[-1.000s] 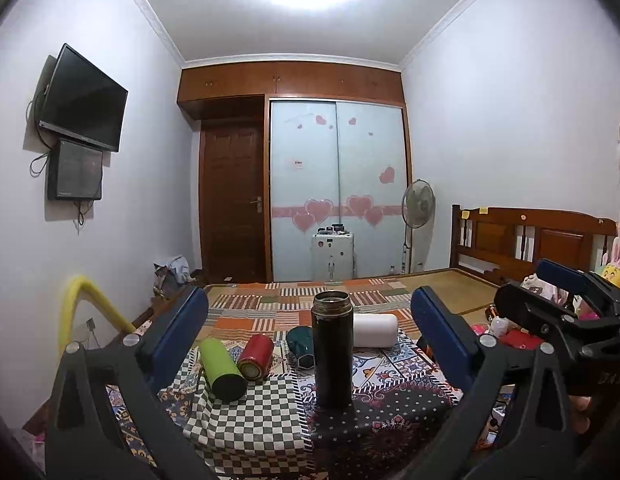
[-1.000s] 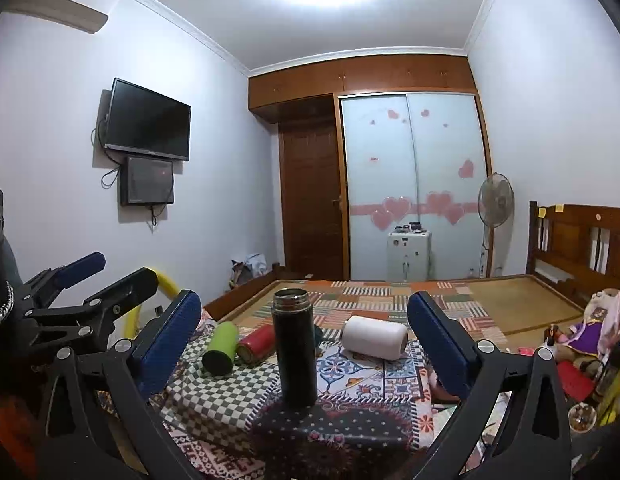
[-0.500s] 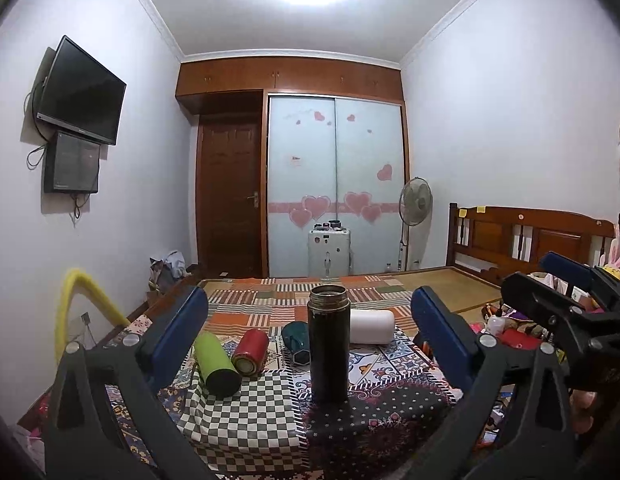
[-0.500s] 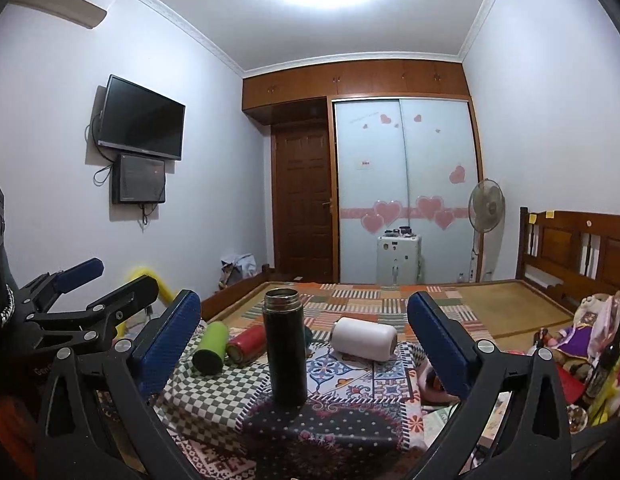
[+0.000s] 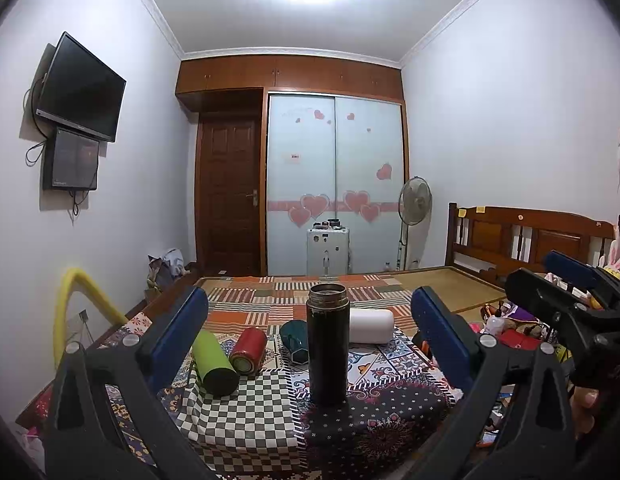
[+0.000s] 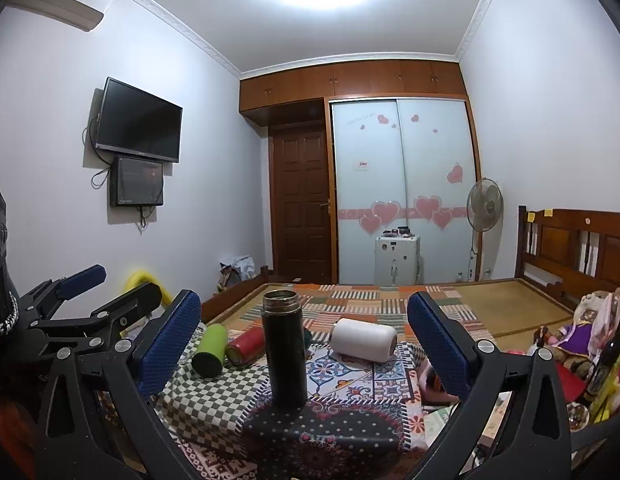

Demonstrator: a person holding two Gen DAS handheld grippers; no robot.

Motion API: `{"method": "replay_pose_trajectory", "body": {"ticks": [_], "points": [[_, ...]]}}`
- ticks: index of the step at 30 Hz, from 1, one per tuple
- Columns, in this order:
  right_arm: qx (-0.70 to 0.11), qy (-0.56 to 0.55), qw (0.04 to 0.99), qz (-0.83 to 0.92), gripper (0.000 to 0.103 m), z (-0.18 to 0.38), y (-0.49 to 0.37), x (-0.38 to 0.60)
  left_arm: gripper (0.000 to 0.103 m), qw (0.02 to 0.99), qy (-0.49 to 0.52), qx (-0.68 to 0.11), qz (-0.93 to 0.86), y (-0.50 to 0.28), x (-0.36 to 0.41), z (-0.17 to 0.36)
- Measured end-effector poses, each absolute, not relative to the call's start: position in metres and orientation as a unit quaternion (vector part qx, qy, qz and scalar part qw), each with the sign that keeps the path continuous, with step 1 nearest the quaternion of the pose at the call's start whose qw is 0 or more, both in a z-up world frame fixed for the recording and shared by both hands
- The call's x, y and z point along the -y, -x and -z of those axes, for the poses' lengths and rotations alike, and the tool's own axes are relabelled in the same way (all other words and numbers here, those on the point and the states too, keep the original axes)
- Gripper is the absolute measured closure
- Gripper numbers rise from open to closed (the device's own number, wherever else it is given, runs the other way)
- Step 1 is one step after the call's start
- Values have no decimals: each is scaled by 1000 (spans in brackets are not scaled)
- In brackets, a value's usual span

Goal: Flip cup upright

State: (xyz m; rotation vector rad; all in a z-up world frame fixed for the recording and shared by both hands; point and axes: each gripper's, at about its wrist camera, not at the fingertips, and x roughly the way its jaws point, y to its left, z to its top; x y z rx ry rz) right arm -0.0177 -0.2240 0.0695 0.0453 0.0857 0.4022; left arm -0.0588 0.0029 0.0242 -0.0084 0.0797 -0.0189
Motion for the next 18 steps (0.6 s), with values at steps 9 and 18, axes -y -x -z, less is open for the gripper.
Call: {"method": "replay_pose_trajectory", "body": {"ticks": [9, 18], "points": [[-43, -23, 979, -199, 0, -71, 18, 223, 0, 999, 7, -42, 13, 57, -3, -24], [-42, -24, 979, -200, 0, -72, 18, 223, 0, 999, 8, -41, 17, 58, -3, -24]]}}
